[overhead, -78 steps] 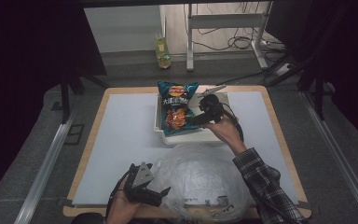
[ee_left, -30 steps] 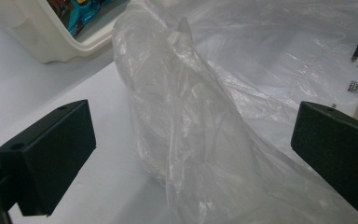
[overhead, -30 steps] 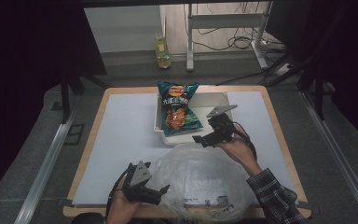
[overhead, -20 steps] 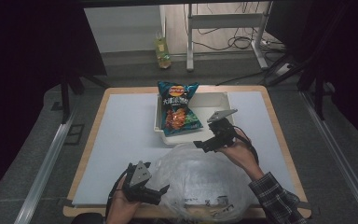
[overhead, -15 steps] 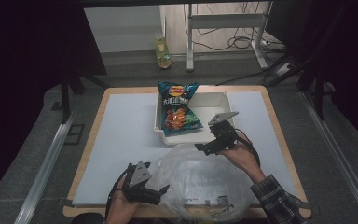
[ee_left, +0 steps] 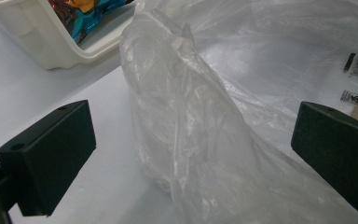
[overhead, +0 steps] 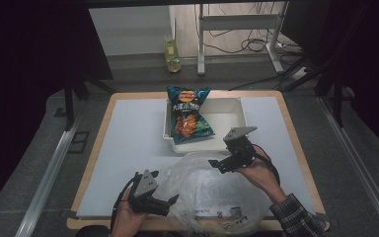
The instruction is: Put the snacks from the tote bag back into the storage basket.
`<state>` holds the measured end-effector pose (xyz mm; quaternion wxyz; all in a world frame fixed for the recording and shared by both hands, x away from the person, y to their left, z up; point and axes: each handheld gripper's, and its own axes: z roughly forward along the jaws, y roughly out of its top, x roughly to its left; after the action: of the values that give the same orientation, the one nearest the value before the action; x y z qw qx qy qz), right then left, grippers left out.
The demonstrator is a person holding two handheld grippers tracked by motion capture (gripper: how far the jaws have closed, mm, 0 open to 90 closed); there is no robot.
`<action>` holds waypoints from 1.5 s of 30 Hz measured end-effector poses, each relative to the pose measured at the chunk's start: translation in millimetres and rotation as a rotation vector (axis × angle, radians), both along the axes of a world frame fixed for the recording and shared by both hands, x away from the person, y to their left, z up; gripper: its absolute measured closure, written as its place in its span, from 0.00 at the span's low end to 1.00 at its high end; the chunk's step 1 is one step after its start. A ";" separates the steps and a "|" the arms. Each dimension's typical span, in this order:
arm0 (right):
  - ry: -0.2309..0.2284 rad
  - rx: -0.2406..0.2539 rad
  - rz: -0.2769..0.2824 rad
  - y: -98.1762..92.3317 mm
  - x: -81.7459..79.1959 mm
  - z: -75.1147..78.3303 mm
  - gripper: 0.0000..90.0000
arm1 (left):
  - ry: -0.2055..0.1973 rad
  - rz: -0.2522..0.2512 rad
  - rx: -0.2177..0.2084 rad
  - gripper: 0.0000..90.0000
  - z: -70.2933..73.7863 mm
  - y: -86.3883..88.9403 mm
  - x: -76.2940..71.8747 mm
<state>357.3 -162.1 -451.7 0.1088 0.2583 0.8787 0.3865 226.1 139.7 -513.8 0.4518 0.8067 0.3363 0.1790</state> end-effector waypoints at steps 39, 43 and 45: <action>-0.026 -0.003 -0.066 -66.1 -70.5 -28.0 0.03 | 0.045 -0.038 0.016 0.00 -3.1 -2.1 1.0; -0.007 -0.017 -0.084 -73.9 -72.3 -35.3 0.03 | 0.046 -0.035 0.019 0.00 -3.3 -2.9 0.9; 0.008 -0.022 -0.094 -76.7 -71.9 -38.3 0.03 | 0.050 -0.034 0.017 0.00 -3.4 -2.9 1.1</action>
<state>285.4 -238.8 -490.0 0.1260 0.2995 0.8702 0.3704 227.2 136.8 -517.1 0.4395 0.8203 0.3321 0.1539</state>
